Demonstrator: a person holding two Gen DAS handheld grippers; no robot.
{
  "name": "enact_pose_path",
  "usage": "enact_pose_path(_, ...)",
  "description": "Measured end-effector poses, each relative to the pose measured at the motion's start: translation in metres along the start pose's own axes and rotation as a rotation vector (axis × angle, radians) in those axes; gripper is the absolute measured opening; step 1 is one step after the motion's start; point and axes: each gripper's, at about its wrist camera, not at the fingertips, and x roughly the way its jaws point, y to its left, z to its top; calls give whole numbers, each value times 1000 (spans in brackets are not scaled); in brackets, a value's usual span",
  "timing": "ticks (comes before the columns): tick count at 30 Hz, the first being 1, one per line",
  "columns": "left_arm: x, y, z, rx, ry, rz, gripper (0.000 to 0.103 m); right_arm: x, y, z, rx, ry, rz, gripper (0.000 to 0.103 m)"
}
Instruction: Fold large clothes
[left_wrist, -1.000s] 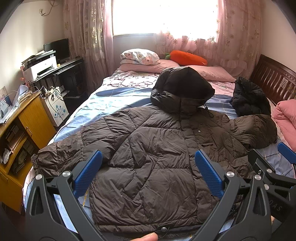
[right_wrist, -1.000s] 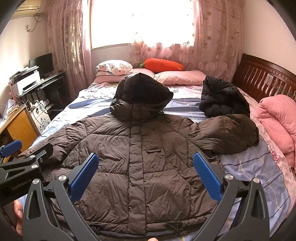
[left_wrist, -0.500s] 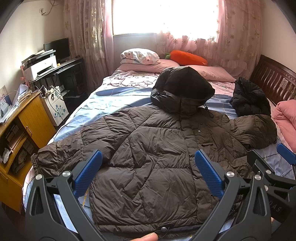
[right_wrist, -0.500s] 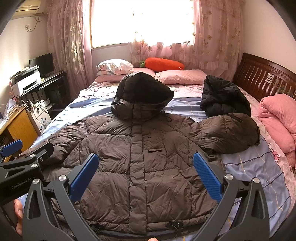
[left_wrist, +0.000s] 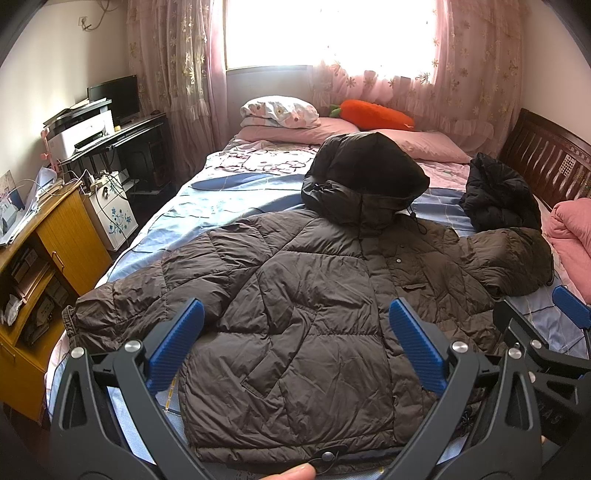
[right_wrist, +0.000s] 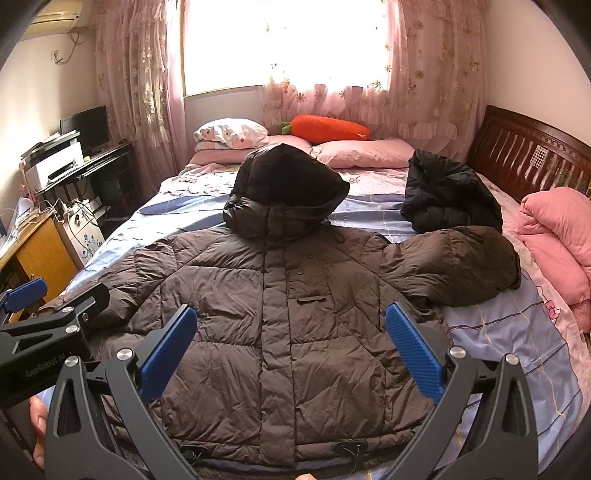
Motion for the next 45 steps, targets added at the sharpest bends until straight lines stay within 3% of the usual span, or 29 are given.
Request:
enact_pose_path(18,0,0,0,-1,2,-2,101,-1,4,-4,18,-7,8,102)
enact_pose_path(21,-4,9,1,-32,-2,-63,101,-20,-13,-3,113,-118,-8,102)
enact_pose_path(24,-8,17,1,-68,-5,-109,101,-39,-42,-5,239,-324,34,102)
enact_pose_path(26,-6,20,0,-82,9,-111,101,-31,-62,0,268,-359,43,102)
enact_pose_path(29,4,21,5,-110,77,-162,101,10,-103,29,236,-214,-20,102)
enact_pose_path(32,21,7,27,-119,135,-246,101,66,-180,50,373,-21,-77,102)
enact_pose_path(34,37,-9,41,-92,166,-227,101,100,-242,47,494,53,-103,102)
enact_pose_path(37,75,-42,53,32,189,-178,101,147,-308,18,590,153,-223,102)
enact_pose_path(39,104,-58,35,136,169,-109,101,170,-320,-2,613,260,-211,102)
enact_pose_path(40,116,-62,24,169,177,-66,101,188,-317,-17,630,365,-159,102)
enact_pose_path(41,135,-68,9,215,239,-42,101,201,-308,-28,635,455,-77,102)
enact_pose_path(42,147,-72,1,244,297,-57,101,213,-287,-41,592,562,44,102)
enact_pose_path(43,156,-76,-6,267,346,-87,101,217,-272,-47,534,621,92,102)
enact_pose_path(45,167,-82,-21,315,395,-110,101,215,-234,-64,347,740,85,102)
